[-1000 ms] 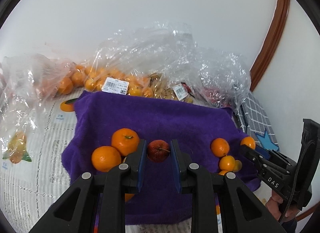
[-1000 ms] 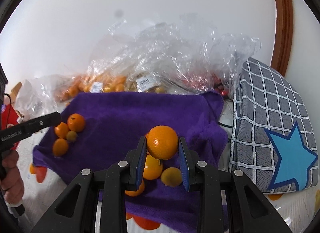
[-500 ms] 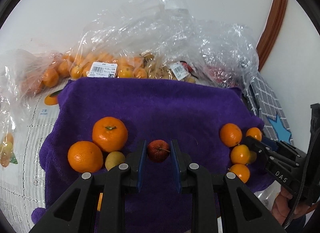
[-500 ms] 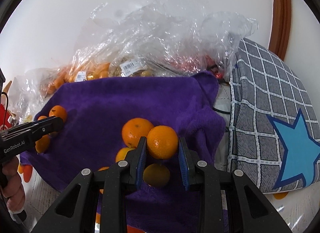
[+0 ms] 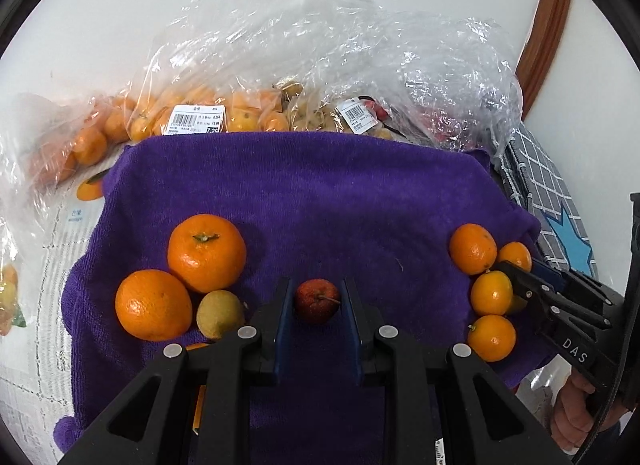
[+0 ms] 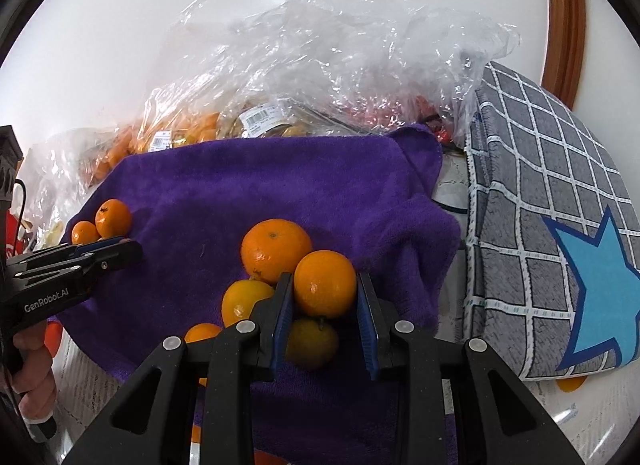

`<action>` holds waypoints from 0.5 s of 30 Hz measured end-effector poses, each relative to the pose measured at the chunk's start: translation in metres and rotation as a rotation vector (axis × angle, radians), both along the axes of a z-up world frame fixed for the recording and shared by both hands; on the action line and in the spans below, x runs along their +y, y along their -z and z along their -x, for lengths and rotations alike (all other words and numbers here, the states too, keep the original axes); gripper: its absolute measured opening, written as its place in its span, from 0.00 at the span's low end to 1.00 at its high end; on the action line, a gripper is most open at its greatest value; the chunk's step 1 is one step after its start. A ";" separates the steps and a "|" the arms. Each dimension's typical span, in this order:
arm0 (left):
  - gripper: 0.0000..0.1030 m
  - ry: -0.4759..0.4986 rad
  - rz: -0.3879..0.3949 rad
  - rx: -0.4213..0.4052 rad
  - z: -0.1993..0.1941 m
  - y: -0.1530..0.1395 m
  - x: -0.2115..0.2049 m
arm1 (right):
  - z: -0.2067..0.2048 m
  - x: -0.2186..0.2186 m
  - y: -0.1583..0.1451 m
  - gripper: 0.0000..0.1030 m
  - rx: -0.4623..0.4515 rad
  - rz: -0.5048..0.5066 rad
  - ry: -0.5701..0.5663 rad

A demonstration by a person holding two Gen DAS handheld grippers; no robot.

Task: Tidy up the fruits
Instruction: 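Carry the orange and red fruit onto the purple towel and open both tools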

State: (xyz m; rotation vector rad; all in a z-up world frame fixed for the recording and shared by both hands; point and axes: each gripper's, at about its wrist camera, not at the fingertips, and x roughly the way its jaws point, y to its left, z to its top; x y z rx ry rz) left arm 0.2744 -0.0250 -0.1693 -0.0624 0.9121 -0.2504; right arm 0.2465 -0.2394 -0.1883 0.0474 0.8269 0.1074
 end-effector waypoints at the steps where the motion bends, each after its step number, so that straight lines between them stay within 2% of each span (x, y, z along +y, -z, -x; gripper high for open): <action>1: 0.22 0.001 -0.001 -0.002 0.000 0.000 0.000 | 0.000 0.001 0.000 0.30 -0.003 0.003 0.001; 12: 0.23 0.005 -0.031 -0.009 -0.001 0.002 -0.004 | 0.002 0.001 0.001 0.30 -0.022 0.008 0.007; 13: 0.24 0.008 -0.022 -0.009 -0.002 0.002 -0.004 | 0.002 0.001 0.001 0.30 -0.023 0.008 0.008; 15: 0.34 0.007 -0.026 -0.011 -0.002 0.001 -0.004 | 0.002 0.001 0.001 0.31 -0.024 0.007 0.010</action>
